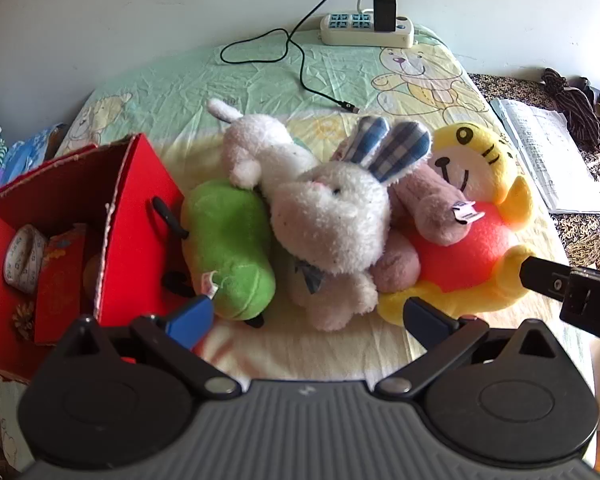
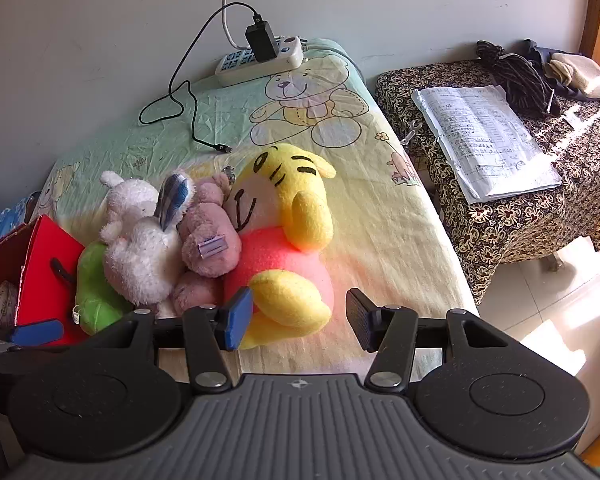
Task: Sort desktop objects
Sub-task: 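Move both grippers toward the yellow-and-red tiger plush on the pile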
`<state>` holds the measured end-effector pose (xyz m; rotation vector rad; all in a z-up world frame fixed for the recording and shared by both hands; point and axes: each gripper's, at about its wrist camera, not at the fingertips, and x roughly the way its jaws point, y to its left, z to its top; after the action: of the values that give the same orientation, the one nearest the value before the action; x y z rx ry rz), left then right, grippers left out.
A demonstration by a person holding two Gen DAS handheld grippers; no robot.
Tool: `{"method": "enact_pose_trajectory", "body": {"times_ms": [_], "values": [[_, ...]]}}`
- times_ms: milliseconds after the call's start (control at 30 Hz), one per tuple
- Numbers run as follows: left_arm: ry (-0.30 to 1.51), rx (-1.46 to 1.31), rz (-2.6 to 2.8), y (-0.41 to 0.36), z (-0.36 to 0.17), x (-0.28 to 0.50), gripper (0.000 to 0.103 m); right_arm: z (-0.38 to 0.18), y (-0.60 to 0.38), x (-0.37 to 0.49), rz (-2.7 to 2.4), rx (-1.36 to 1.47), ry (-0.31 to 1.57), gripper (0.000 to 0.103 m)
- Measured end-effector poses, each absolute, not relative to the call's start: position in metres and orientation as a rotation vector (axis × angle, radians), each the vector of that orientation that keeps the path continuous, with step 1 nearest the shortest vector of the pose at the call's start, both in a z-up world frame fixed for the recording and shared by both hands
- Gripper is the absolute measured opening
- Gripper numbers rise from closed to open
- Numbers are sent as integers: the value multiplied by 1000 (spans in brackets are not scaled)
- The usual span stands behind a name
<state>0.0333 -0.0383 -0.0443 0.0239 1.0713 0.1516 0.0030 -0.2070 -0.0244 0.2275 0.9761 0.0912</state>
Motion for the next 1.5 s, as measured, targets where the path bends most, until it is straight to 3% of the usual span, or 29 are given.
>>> {"method": "enact_pose_trajectory", "body": {"times_ms": [1100, 1500], "values": [[1172, 55, 127, -42, -71, 41, 103, -40, -214, 13, 99, 256, 1023, 59], [1100, -24, -187, -63, -58, 45, 103, -29, -257, 47, 102, 397, 948, 61]]}}
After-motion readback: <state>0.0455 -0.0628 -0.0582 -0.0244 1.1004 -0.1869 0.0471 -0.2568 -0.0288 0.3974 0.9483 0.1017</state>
